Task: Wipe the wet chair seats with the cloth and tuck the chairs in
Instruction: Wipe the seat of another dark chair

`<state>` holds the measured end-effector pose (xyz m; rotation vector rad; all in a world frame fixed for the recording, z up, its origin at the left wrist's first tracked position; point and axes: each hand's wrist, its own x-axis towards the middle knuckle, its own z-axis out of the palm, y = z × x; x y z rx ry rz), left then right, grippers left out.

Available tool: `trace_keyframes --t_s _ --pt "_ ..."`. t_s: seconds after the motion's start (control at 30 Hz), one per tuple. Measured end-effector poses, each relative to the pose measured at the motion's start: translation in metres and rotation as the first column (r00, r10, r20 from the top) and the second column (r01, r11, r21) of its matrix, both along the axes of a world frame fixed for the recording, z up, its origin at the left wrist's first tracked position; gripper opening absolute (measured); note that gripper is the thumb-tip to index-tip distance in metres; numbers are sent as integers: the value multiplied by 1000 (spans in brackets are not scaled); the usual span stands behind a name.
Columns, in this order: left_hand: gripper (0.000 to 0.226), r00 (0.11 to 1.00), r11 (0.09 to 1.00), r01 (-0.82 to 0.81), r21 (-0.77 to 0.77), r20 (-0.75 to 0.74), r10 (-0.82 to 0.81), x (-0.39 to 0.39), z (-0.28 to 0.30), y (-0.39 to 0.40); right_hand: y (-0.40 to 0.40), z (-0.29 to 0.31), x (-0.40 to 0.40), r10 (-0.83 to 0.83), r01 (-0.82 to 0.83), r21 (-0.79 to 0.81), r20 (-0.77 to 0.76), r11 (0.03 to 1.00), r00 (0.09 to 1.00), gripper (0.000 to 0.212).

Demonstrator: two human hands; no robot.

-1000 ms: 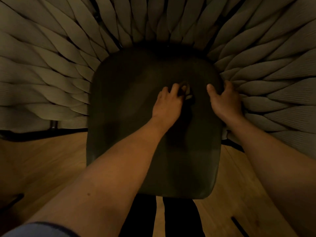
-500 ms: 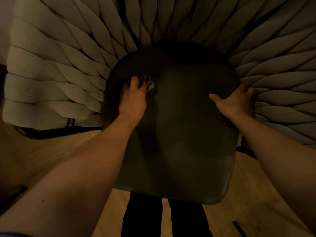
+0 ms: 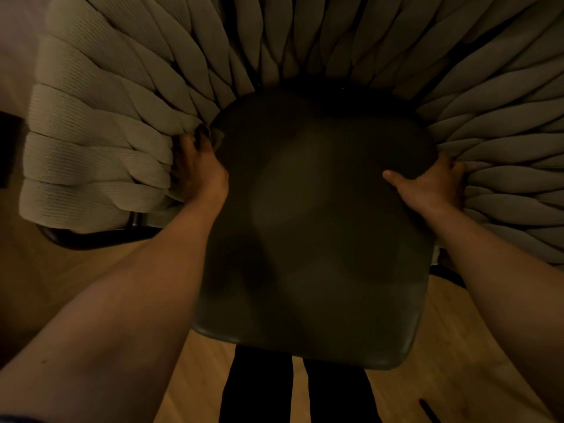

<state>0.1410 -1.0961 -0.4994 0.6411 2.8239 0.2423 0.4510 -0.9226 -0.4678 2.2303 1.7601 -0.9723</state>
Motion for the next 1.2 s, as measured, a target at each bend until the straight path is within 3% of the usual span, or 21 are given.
trace_keyframes --t_s 0.07,0.2,0.3,0.43,0.53,0.6,0.67,0.73,0.87,1.0,1.13,1.2 --pt "43 995 1000 -15 27 95 13 5 -2 5 2 1 1 -72 73 14 -62 997 995 98" --pt "40 993 993 112 39 43 -114 6 -9 1 8 12 -4 -211 215 20 -117 976 970 81" --pt "44 989 992 114 56 85 -118 13 -5 7 12 22 -2 -287 288 -11 -130 958 949 85" --pt "37 946 947 312 80 64 -317 39 -1 19 14 26 2 -350 345 -58 -146 937 925 88" --pt "40 926 929 359 90 90 -367 66 2 34 15 25 6 -382 372 -88 -173 924 908 88" --pt "44 912 915 397 67 86 -402 85 7 45 14 28 6 -402 388 -103 -221 916 889 100" --pt "50 882 883 468 29 51 -469 108 15 57 12 29 8 -421 411 -96 -268 907 866 125" --pt "53 849 850 526 20 45 -527 130 19 68 13 26 14 -429 423 -90 -312 902 848 132" --pt "58 825 835 547 60 128 -550 168 10 90 13 29 19 -448 436 -123 -384 891 807 110" --pt "63 729 747 660 83 169 -663 220 18 114 13 24 24 -457 438 -144 -403 887 793 97" --pt "62 734 757 642 122 189 -652 251 18 130 13 15 27 -488 466 -157 -396 871 778 149" --pt "61 737 771 617 155 228 -636 259 16 135 12 21 25 -481 458 -158 -397 875 781 133"
